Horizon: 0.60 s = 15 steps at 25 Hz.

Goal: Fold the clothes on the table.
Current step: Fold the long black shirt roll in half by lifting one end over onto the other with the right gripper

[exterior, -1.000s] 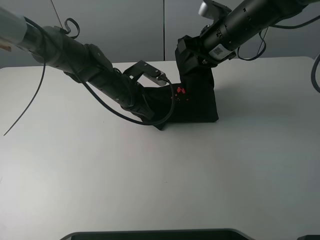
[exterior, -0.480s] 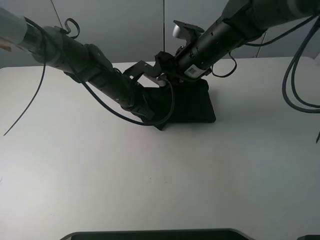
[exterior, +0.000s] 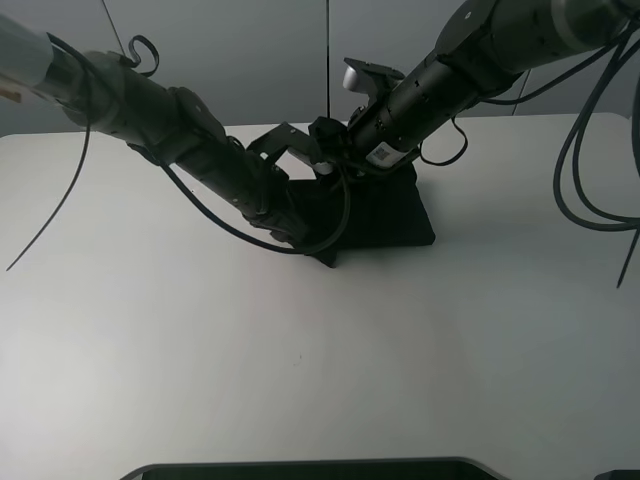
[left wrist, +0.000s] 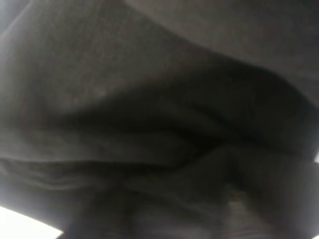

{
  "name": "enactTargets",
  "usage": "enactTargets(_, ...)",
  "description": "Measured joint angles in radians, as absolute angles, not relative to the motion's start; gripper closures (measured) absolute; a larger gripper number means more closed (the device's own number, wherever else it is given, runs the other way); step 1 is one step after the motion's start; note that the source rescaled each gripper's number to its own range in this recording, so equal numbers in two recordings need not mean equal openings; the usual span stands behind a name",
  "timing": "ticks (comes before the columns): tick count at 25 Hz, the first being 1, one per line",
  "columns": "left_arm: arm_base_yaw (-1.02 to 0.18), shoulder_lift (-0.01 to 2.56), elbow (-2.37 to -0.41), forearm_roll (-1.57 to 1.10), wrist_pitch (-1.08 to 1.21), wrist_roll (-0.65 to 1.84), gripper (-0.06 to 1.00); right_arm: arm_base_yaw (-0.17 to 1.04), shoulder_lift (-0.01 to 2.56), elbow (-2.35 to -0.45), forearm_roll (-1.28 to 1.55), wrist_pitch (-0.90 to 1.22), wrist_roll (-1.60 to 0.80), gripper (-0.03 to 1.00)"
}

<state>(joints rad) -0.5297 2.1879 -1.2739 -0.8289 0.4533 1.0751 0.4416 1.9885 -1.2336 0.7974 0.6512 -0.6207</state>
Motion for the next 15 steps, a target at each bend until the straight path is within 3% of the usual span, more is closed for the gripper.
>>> enactTargets(1,-0.53,2.183,-1.274,-0.823,0.467,1.075,0.02,0.442,1.989,-1.234,0.797,0.651,-0.622,0.86)
enactTargets(3,-0.532,2.165,-1.268,-0.806,0.493,1.075,-0.04,0.442,1.989,-1.234,0.801,0.651,-0.626,0.86)
enactTargets(10,-0.521,2.057,-1.257,-0.525,0.5,1.038,-0.05,0.442,1.987,-1.234,0.809,0.669,-0.63,0.86)
enactTargets(15,-0.477,1.986,-1.257,-0.233,0.554,0.76,-0.05,0.444,1.987,-1.234,0.819,0.657,-0.63,0.86)
